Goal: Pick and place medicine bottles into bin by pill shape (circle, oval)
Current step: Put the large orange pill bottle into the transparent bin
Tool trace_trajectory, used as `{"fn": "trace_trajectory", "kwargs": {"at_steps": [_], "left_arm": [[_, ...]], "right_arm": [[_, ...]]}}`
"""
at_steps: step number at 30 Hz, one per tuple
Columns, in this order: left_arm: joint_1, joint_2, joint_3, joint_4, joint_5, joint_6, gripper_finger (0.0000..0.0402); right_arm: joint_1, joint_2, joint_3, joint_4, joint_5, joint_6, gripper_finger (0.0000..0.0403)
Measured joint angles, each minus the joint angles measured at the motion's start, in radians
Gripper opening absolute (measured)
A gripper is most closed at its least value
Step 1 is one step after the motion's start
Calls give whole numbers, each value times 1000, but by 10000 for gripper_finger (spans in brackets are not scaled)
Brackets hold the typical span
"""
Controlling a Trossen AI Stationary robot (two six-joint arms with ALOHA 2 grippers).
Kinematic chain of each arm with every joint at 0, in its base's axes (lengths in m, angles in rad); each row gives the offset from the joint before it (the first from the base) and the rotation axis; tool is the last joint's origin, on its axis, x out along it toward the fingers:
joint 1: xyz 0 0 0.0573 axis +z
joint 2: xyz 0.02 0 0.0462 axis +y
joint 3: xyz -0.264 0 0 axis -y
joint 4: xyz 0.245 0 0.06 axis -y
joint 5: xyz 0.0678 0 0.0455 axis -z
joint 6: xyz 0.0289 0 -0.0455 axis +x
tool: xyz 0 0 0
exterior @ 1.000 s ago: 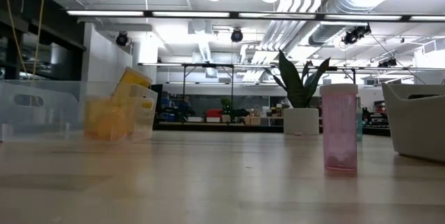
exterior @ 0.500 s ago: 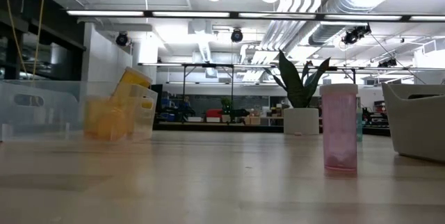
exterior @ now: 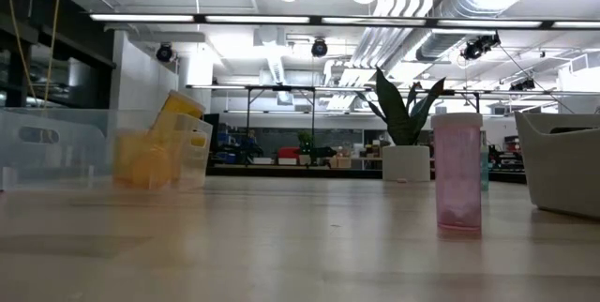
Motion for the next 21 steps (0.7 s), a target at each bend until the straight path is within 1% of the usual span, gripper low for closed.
{"fn": "trace_trajectory", "kwargs": {"at_steps": [2, 5, 8, 10, 14, 18, 21], "left_arm": [[-78, 55, 0, 29, -46, -24, 310], [-163, 145, 0, 97, -91, -127, 310], [-221, 234, 0, 169, -99, -254, 310], [-252, 287, 0, 213, -107, -304, 310], [-293, 371, 0, 227, -200, -367, 310], [-296, 431, 0, 213, -302, -389, 310], [-292, 449, 0, 208, -293, -433, 310]], "right_arm": [[0, 2, 0, -15, 1, 1, 268], [0, 7, 0, -41, 1, 2, 268], [0, 13, 0, -71, 1, 1, 268], [0, 13, 0, -87, 1, 0, 268], [0, 13, 0, -106, 1, -1, 268], [0, 13, 0, -109, 2, -1, 268], [0, 13, 0, -111, 2, -1, 268]]}}
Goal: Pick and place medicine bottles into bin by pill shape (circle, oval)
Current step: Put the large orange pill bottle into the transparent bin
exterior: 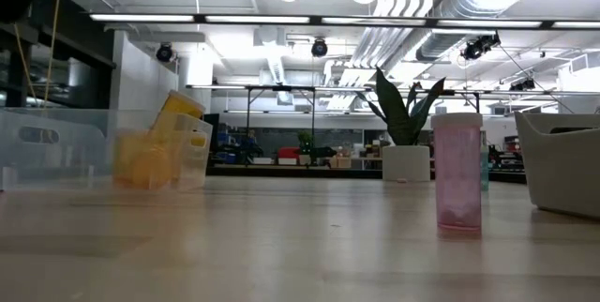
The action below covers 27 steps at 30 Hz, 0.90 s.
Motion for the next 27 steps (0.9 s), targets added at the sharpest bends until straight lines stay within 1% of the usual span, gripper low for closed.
{"fn": "trace_trajectory", "kwargs": {"at_steps": [4, 10, 17, 21, 27], "left_arm": [[-11, 16, 0, -20, 54, -38, 310], [-35, 29, 0, -60, 19, -39, 310], [-34, 63, -1, -54, 34, -57, 307], [-33, 63, 0, -59, 29, -63, 289], [-33, 63, 0, -65, 4, -57, 243]], "right_arm": [[0, 0, 0, -9, 0, 0, 268], [0, 0, 0, -10, 0, 0, 268], [0, 0, 0, -19, 2, 0, 268], [0, 0, 0, -22, 2, 0, 268], [0, 0, 0, -22, 9, 0, 268]]}}
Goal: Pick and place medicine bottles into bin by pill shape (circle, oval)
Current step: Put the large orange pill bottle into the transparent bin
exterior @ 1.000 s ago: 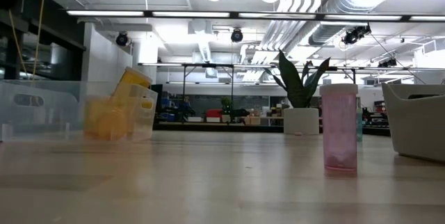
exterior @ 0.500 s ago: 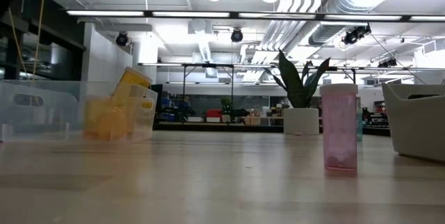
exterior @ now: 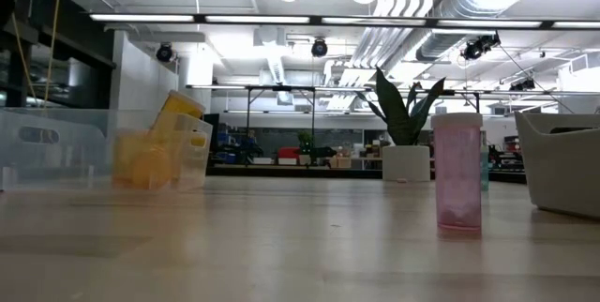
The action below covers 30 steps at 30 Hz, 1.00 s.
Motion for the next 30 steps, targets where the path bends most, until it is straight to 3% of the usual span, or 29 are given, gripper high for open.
{"fn": "trace_trajectory", "kwargs": {"at_steps": [7, 14, 24, 30], "left_arm": [[6, 0, 0, 6, 0, -1, 204], [44, -73, 0, -75, 19, -78, 204], [188, -441, 0, -243, 15, -115, 204], [353, -618, 42, -264, -129, -107, 204]], "right_arm": [[0, 0, 0, -13, 2, 0, 268], [0, 0, 0, -16, 1, 0, 268], [0, 0, 0, -18, 1, 0, 268], [0, 0, 0, -21, 1, 0, 268]]}}
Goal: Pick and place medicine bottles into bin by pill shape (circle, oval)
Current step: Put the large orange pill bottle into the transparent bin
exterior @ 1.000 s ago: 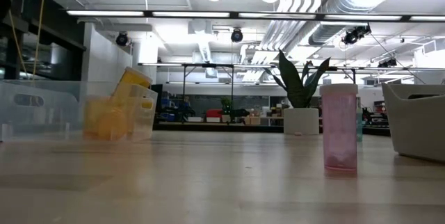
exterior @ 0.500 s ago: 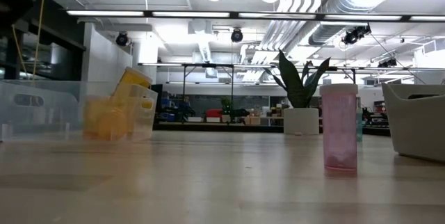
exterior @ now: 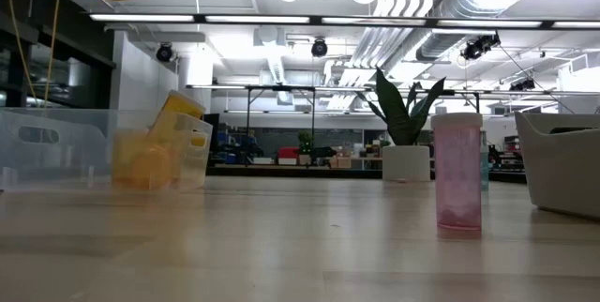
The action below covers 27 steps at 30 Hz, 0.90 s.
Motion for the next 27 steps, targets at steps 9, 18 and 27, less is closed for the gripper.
{"fn": "trace_trajectory", "kwargs": {"at_steps": [9, 18, 27], "left_arm": [[218, -18, 22, -284, 12, 13, 204], [249, 25, -154, -346, 143, -217, 204], [249, 25, -302, -191, 23, -264, 204]], "right_arm": [[0, 0, 0, 0, 0, 0, 268], [0, 0, 0, -1, 10, 0, 268], [0, 0, 0, -1, 20, 0, 268]]}}
